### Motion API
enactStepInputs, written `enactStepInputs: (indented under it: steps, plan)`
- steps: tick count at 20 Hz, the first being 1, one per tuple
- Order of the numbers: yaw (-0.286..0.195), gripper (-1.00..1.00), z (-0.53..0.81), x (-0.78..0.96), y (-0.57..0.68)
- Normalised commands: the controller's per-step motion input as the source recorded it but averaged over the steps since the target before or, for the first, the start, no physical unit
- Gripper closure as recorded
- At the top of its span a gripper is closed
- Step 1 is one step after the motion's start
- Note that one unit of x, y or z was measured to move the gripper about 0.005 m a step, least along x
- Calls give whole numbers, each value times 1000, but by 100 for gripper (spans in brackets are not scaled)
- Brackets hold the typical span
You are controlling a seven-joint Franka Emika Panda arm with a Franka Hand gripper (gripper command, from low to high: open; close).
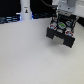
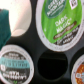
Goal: Open the kcup holder, insert the kcup into the holder, and close the kcup holder
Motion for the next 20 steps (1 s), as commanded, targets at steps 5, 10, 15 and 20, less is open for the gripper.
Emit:
enactStepInputs:
  steps: [5, 10, 15, 20]
  plan:
    - [71, -100, 395, 489, -308]
    - [16, -100, 262, 713, -349]
    - [-2, -100, 178, 794, -372]
    - [-5, -100, 135, 834, -364]
